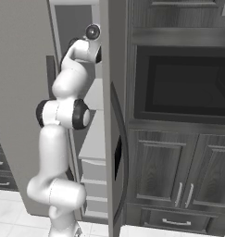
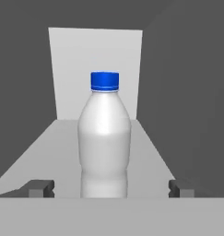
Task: Take the bottled waters from the counter and place them in the freezer to freeze. Close the freezer door after placing the bottles.
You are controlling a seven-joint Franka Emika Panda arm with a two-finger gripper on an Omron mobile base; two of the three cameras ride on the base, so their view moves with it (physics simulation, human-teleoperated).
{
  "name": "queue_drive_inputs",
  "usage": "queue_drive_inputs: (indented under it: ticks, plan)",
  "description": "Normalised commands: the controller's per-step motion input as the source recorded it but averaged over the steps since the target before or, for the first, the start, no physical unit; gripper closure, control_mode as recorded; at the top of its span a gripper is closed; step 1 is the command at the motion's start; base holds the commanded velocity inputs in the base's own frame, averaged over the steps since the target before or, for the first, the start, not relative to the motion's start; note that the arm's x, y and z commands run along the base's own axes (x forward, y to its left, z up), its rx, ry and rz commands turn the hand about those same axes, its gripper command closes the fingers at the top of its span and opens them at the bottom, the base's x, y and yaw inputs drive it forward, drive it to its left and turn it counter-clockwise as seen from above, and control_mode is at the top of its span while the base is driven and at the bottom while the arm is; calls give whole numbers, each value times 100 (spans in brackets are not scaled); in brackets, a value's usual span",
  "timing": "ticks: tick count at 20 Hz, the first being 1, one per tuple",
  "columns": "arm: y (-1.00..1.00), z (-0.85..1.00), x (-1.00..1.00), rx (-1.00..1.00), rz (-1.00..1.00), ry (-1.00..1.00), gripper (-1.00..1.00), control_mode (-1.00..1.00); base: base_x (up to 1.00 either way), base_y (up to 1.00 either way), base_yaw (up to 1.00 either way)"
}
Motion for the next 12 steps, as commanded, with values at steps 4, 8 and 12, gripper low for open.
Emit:
queue_drive_inputs:
  ticks: [4, 8, 12]
  plan:
    - [7, 17, -79, -5, -7, -5, -100, -100, 0, 0, 0]
    - [11, 19, -83, -2, -5, 3, -100, -100, 0, 0, 0]
    - [2, 22, -87, 0, -1, 18, -100, -100, 0, 0, 0]
